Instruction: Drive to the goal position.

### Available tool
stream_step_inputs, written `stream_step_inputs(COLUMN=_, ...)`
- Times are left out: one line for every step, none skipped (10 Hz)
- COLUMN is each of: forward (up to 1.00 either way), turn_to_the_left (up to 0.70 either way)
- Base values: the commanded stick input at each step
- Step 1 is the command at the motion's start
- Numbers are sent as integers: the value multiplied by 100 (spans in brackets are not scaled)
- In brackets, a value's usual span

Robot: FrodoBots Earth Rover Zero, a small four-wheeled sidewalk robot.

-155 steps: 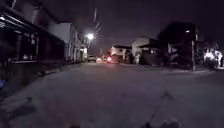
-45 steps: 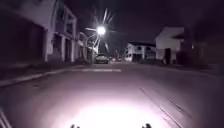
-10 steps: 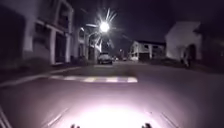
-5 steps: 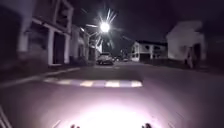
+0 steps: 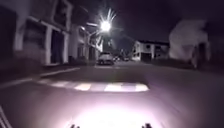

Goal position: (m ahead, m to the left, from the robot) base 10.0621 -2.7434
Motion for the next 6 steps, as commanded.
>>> stream_step_inputs(forward=70, turn_to_the_left=0)
stream_step_inputs(forward=70, turn_to_the_left=0)
stream_step_inputs(forward=70, turn_to_the_left=0)
stream_step_inputs(forward=70, turn_to_the_left=0)
stream_step_inputs(forward=70, turn_to_the_left=0)
stream_step_inputs(forward=70, turn_to_the_left=0)
